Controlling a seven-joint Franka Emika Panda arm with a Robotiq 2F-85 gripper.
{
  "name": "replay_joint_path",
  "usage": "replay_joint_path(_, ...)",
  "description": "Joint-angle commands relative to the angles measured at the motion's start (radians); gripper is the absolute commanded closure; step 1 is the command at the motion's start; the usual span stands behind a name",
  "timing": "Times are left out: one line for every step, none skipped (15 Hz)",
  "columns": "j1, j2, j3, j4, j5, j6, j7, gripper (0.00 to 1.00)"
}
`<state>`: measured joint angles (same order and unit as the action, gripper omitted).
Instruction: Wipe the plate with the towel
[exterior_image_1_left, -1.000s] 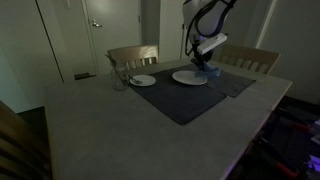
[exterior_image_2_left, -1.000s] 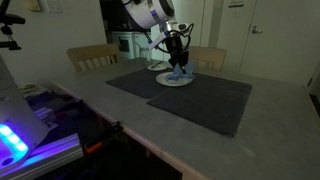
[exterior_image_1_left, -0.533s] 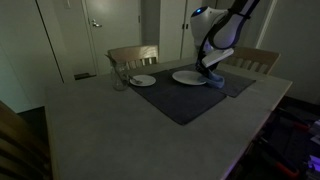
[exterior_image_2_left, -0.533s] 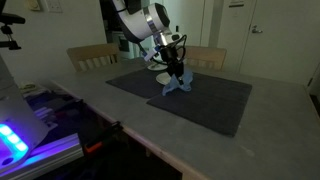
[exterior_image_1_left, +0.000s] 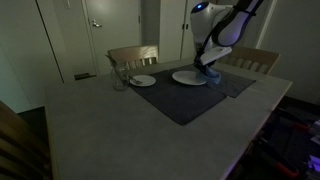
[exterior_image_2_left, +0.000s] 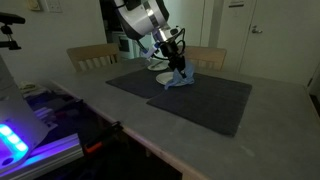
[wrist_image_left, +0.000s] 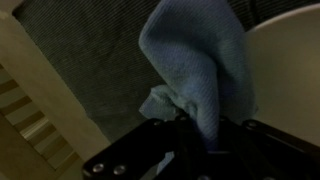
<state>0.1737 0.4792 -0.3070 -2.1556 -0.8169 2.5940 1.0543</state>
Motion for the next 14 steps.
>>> replay_joint_path(-0.009, -0.031, 0.026, 0.015, -0.055, -0.001, 0.029, 0.96)
replay_joint_path(-0.013, -0.031, 0.037, 0.021, -0.057, 0.003, 0.032, 0.96)
replay_joint_path(-0.016, -0.027, 0.048, 0.025, -0.056, 0.010, 0.035, 0.96)
replay_joint_path(-0.014, -0.021, 0.054, 0.029, -0.060, 0.009, 0.042, 0.96)
replay_joint_path(-0.024, -0.006, 0.067, 0.031, -0.047, 0.022, 0.040, 0.96)
replay_joint_path(-0.025, 0.000, 0.072, 0.029, -0.046, 0.024, 0.049, 0.96)
replay_joint_path(-0.026, 0.007, 0.075, 0.026, -0.046, 0.033, 0.061, 0.96)
replay_joint_path(-0.024, 0.014, 0.074, 0.027, -0.051, 0.036, 0.081, 0.96)
replay_joint_path(-0.018, 0.021, 0.068, 0.027, -0.059, 0.042, 0.109, 0.96)
replay_joint_path(-0.013, 0.029, 0.061, 0.028, -0.066, 0.044, 0.139, 0.96)
replay_joint_path(-0.006, 0.035, 0.052, 0.030, -0.076, 0.042, 0.179, 0.96)
replay_joint_path(-0.003, 0.039, 0.046, 0.031, -0.086, 0.039, 0.217, 0.96)
replay_joint_path(-0.005, 0.042, 0.046, 0.030, -0.089, 0.038, 0.255, 0.96)
replay_joint_path(-0.005, 0.046, 0.046, 0.030, -0.098, 0.037, 0.293, 0.96)
